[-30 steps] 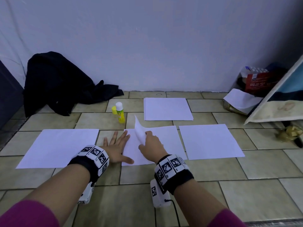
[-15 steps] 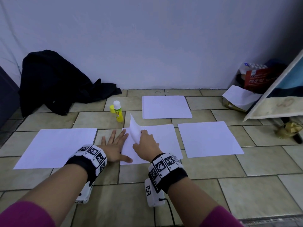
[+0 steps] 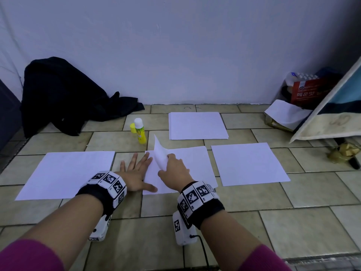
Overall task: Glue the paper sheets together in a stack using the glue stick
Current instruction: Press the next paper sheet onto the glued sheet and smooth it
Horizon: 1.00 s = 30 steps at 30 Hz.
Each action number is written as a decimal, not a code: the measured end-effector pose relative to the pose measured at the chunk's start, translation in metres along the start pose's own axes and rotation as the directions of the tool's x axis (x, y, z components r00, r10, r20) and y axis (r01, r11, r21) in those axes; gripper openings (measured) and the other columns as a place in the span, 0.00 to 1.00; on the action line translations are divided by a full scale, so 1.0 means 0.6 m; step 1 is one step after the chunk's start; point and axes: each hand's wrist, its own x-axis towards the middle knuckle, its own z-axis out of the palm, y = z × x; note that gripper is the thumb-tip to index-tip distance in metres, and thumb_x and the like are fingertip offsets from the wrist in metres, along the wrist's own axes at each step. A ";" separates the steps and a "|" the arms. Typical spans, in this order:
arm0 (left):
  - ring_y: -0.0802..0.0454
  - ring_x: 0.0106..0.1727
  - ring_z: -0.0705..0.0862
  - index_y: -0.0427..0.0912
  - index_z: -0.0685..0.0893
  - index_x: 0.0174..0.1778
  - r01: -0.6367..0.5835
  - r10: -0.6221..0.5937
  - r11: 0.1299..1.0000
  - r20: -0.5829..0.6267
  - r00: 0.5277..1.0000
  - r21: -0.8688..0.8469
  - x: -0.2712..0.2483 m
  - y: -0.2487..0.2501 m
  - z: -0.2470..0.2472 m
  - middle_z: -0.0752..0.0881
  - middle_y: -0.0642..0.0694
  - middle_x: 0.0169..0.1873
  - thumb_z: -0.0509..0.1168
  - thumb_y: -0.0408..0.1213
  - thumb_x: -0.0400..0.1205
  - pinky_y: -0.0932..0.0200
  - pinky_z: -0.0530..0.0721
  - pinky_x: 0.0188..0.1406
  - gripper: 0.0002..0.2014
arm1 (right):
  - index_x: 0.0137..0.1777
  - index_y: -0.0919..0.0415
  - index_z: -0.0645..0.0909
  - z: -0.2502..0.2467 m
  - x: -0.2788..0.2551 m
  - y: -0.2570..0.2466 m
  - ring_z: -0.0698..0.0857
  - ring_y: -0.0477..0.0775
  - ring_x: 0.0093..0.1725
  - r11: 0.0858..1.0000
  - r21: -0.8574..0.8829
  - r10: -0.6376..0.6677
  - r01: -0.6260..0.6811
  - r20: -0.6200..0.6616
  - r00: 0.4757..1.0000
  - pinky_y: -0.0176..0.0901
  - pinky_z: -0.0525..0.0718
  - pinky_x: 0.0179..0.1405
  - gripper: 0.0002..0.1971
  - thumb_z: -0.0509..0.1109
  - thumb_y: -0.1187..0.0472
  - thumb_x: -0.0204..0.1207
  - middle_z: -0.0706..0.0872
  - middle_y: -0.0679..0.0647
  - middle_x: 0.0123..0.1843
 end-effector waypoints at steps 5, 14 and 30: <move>0.48 0.79 0.22 0.50 0.30 0.83 0.003 -0.003 1.000 -0.003 1.000 0.009 0.002 -0.001 0.002 0.24 0.56 0.79 0.66 0.66 0.74 0.35 0.29 0.77 0.57 | 0.75 0.62 0.62 0.001 -0.001 0.001 0.68 0.61 0.72 1.000 0.014 -0.003 0.003 -0.002 1.000 0.63 0.67 0.71 0.26 0.64 0.59 0.79 0.74 0.58 0.70; 0.48 0.79 0.22 0.53 0.30 0.83 -0.029 0.028 0.999 -0.022 0.999 -0.043 -0.001 -0.003 0.002 0.24 0.55 0.79 0.68 0.65 0.74 0.35 0.28 0.76 0.57 | 0.78 0.56 0.59 0.007 0.006 0.001 0.64 0.63 0.76 0.997 -0.080 -0.018 0.021 0.038 0.999 0.66 0.67 0.71 0.34 0.68 0.53 0.75 0.70 0.56 0.74; 0.46 0.79 0.23 0.53 0.30 0.82 -0.033 0.032 0.999 -0.011 0.999 -0.028 -0.004 -0.002 -0.001 0.25 0.55 0.80 0.67 0.68 0.70 0.33 0.30 0.77 0.60 | 0.79 0.56 0.60 0.015 0.018 0.003 0.60 0.64 0.78 0.991 -0.135 0.000 0.006 0.038 0.999 0.69 0.65 0.73 0.34 0.68 0.52 0.75 0.68 0.57 0.75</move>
